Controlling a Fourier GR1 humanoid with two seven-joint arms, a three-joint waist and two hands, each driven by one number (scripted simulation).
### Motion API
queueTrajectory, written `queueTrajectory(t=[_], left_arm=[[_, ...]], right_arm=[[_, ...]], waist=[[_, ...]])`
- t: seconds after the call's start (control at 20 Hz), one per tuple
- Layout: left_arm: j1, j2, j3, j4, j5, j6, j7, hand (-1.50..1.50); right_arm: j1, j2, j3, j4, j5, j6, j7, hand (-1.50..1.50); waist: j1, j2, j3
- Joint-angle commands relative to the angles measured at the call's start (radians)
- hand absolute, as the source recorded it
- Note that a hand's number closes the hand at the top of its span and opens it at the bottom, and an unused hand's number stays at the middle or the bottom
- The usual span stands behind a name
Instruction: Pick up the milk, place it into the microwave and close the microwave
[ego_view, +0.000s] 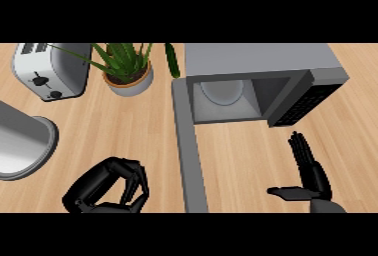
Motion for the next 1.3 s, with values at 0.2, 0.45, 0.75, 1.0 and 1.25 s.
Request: queueTrajectory(t=[0.2,0.45,0.75,1.0,1.25], left_arm=[[-0.105,-0.003,-0.162,0.15,-0.118,0.158,-0.092,1.5],[-0.12,-0.003,-0.309,0.251,-0.103,0.285,-0.137,1.5],[-0.21,-0.003,-0.539,0.396,-0.035,0.427,-0.118,1.5],[-0.29,-0.003,-0.72,0.464,0.025,0.667,-0.105,1.5],[-0.391,-0.002,-0.843,0.504,0.134,0.834,-0.094,1.5]], right_arm=[[0.278,-0.083,0.02,-0.336,-0.103,0.212,0.002,-1.5],[0.424,-0.117,0.023,-0.567,-0.214,0.302,0.062,-1.5],[0.49,-0.105,0.096,-0.787,-0.316,0.365,0.144,-1.5],[0.597,-0.125,0.14,-0.991,-0.403,0.386,0.256,-1.5],[0.563,-0.142,0.181,-1.157,-0.494,0.366,0.398,-1.5]], waist=[[0.007,0.006,0.0],[0.004,0.008,0.0],[-0.011,0.015,0.001],[-0.016,0.016,0.001],[-0.038,0.024,-0.002]])
